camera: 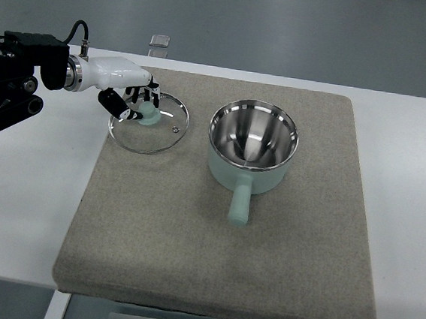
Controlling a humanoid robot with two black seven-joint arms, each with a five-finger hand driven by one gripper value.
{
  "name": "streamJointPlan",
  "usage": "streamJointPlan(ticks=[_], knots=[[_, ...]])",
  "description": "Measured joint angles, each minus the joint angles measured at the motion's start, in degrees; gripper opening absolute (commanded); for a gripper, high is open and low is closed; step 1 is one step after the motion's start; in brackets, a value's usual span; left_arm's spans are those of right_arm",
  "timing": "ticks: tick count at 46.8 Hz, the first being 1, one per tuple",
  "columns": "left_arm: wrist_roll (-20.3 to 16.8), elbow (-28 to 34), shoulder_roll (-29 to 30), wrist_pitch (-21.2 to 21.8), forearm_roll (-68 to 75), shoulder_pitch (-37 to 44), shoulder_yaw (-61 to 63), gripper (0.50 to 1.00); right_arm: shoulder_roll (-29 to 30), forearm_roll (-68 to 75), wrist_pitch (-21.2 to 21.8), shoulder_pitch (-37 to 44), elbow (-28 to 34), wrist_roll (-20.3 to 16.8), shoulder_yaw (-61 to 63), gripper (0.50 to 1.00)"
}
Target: Place lid left of pot with left hand
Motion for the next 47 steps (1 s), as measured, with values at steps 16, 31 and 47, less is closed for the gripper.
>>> streamJointPlan(ticks=[16,31,47], knots=[[0.1,1.5,-0.1,0.1,-6.2,0.0,-0.2,0.994,0.0,0.0,0.0,0.0,0.0,0.0,0.0,0.924],[0.1,8.6,-0.2,-0.1,-42.3,-0.1,-0.2,0.994,0.0,0.0,0.0,0.0,0.0,0.0,0.0,0.924],[0.2,15.8,-2.9,-0.9,-74.9,2.3,-1.2,0.994,0.0,0.0,0.0,0.0,0.0,0.0,0.0,0.924]])
